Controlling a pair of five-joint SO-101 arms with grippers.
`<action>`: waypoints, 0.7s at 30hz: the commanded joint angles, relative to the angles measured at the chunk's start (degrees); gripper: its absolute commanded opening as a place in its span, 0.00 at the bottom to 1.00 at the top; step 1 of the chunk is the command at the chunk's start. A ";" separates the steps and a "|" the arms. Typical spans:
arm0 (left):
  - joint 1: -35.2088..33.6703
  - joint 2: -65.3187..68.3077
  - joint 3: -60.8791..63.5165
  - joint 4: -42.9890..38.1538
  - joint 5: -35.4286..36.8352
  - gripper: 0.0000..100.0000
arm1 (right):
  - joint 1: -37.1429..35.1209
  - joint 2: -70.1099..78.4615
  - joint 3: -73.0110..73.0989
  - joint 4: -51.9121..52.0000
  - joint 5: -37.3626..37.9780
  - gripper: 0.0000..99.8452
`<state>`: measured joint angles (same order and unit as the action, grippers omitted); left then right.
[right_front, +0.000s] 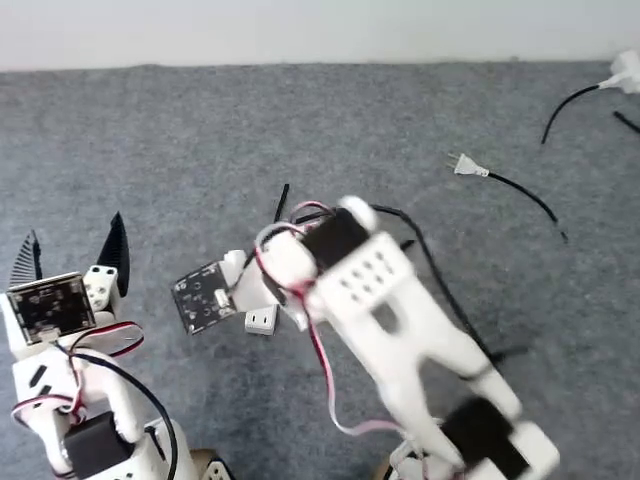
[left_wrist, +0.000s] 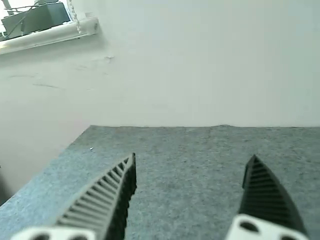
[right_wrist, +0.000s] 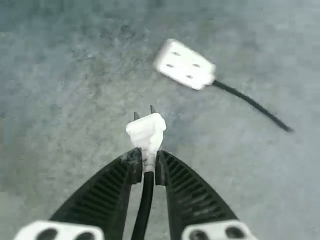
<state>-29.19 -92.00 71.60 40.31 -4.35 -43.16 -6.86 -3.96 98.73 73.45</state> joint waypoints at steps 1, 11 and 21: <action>-2.11 0.09 -0.92 -1.67 -1.05 0.33 | 0.13 8.04 -10.90 4.44 3.69 0.01; -6.33 0.09 -6.99 -6.07 -3.78 0.33 | -4.09 16.57 -19.16 4.35 4.13 0.01; -6.68 0.09 -8.66 -10.90 -10.20 0.33 | -7.87 20.79 -22.95 4.09 9.05 0.01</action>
<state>-35.43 -92.18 66.68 31.69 -11.47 -50.46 13.27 -21.54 100.66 80.92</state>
